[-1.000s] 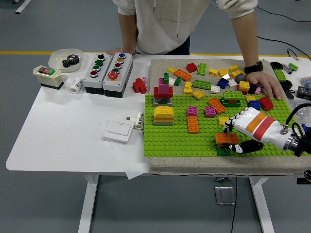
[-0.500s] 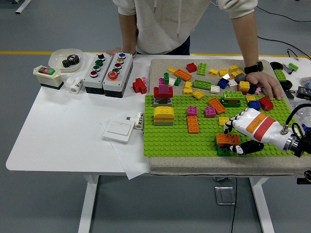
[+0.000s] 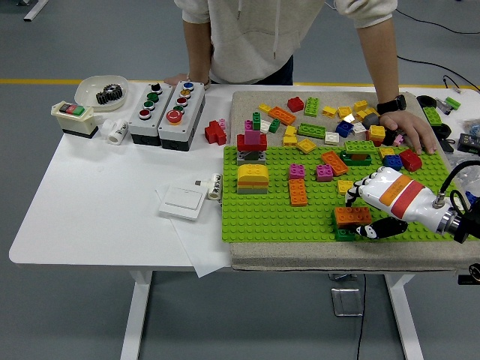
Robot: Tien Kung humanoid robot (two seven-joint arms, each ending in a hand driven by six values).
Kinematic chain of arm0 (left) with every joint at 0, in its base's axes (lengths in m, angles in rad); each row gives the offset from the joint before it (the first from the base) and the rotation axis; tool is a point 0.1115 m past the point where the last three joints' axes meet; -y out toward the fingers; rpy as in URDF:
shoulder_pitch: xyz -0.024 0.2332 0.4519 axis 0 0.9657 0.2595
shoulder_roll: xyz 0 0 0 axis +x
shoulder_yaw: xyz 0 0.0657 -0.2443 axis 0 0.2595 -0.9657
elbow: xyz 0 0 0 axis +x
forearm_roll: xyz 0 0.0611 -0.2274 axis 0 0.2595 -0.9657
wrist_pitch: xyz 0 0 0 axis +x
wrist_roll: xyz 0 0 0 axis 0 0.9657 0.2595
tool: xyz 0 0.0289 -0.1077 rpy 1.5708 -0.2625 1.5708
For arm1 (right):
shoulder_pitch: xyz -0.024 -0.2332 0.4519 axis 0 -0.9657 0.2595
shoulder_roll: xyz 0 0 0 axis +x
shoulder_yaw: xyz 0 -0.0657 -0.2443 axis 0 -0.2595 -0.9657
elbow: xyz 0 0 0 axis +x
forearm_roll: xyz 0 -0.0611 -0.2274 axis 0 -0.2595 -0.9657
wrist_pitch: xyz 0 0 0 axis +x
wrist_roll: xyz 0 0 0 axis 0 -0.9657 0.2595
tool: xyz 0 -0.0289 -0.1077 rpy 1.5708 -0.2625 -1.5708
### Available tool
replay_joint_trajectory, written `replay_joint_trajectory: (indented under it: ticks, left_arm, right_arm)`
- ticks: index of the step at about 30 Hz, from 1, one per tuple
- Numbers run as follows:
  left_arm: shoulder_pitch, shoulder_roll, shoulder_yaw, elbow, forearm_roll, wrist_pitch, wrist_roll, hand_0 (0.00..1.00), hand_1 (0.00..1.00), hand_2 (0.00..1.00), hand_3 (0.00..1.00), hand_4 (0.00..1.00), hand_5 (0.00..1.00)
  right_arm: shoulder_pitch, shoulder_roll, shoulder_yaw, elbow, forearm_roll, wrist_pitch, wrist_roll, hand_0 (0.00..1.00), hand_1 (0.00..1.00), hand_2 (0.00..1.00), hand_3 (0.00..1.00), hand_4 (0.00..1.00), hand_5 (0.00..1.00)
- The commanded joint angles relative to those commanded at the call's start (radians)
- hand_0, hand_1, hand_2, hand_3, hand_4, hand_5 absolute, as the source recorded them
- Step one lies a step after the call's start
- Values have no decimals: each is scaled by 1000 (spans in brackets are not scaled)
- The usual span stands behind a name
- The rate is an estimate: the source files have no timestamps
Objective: Pick up the brick,pile it on top of brick,press brick,pick up the brick,pile it on top of brick,press brick
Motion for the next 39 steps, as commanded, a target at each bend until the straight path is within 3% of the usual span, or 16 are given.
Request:
replay_joint_trajectory:
  ticks: [19,20,31,32,37,38,39]
  left_arm:
    - [-2,1,-6,-1,14,-1,4,758,747,749,594,655,673]
    - [-2,1,-6,-1,14,-1,5,757,747,749,594,655,673]
    - [-5,2,-4,-1,9,-1,3,756,746,749,594,655,673]
    - [-5,2,-3,-1,9,-1,3,756,746,749,595,655,673]
    - [-5,2,-2,-1,6,-1,1,756,746,749,595,655,673]
    - [-5,2,-2,-1,6,-1,1,754,745,749,595,655,673]
    - [-5,2,-1,-1,6,-1,1,754,745,749,595,655,673]
  right_arm:
    - [0,-1,3,1,2,0,3,252,440,574,576,824,469]
    - [0,-1,4,0,2,1,3,256,445,627,622,862,476]
    - [0,1,12,-1,2,7,1,258,449,656,675,890,485]
    - [0,0,13,0,3,8,1,267,465,686,790,959,522]
    - [-8,-5,25,10,20,12,1,267,465,686,790,959,522]
    - [-10,-7,30,17,28,14,0,298,492,717,849,998,631]
    - [-12,-9,32,20,33,15,0,298,492,717,849,998,631]
